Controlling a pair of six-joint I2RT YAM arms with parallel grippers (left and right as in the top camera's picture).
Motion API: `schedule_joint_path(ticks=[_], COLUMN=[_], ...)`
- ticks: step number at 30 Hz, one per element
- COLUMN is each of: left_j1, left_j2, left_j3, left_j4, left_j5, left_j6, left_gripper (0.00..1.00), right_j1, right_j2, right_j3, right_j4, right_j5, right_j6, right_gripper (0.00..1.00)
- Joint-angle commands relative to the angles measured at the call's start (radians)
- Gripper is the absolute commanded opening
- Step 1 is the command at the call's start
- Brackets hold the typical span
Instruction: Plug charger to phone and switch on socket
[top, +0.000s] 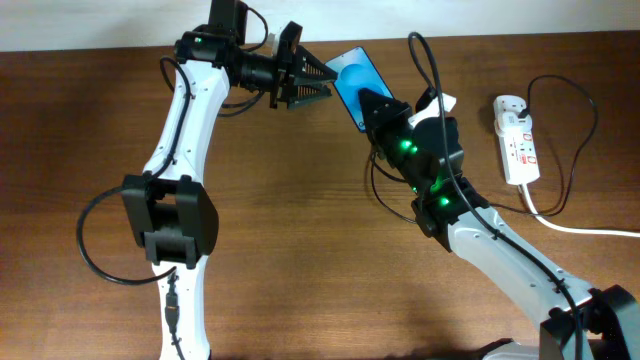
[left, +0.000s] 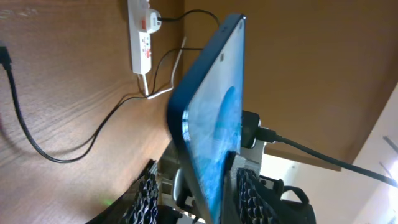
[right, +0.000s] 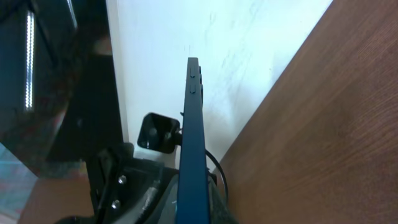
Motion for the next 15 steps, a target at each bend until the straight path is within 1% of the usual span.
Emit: schedule_joint_path(ticks=[1, 3, 7, 10, 15], left_j1=[-0.015, -0.023, -0.032, -0.033, -0.045], left_j2=[0.005, 0.005, 0.005, 0.005, 0.005], left_j3=[0.005, 0.005, 0.005, 0.005, 0.005], left_j4=[0.003, 0.016, 0.112, 0.159, 0.231], left_j5=[-0.054, -0.07, -0.074, -0.101, -0.139], left_j6=[-0.014, -0.035, -0.109, -0.163, -0.221], left_gripper=[0.45, 0.42, 0.37, 0.37, 0.37], right_j1=[0.011, 0.023, 0.048, 0.061, 0.088], right_j2=[-0.024, -0.021, -0.012, -0.01, 0.01], right_j3=[0.011, 0.013, 0.013, 0.013, 0.013], right_j4=[0.019, 0.019, 0.018, 0.018, 0.018], right_j5=[0.031, 0.032, 0.035, 0.026, 0.008], right_j6=[0.08, 0.098, 0.098, 0.098, 0.098], right_gripper=[0.04, 0.04, 0.04, 0.04, 0.04])
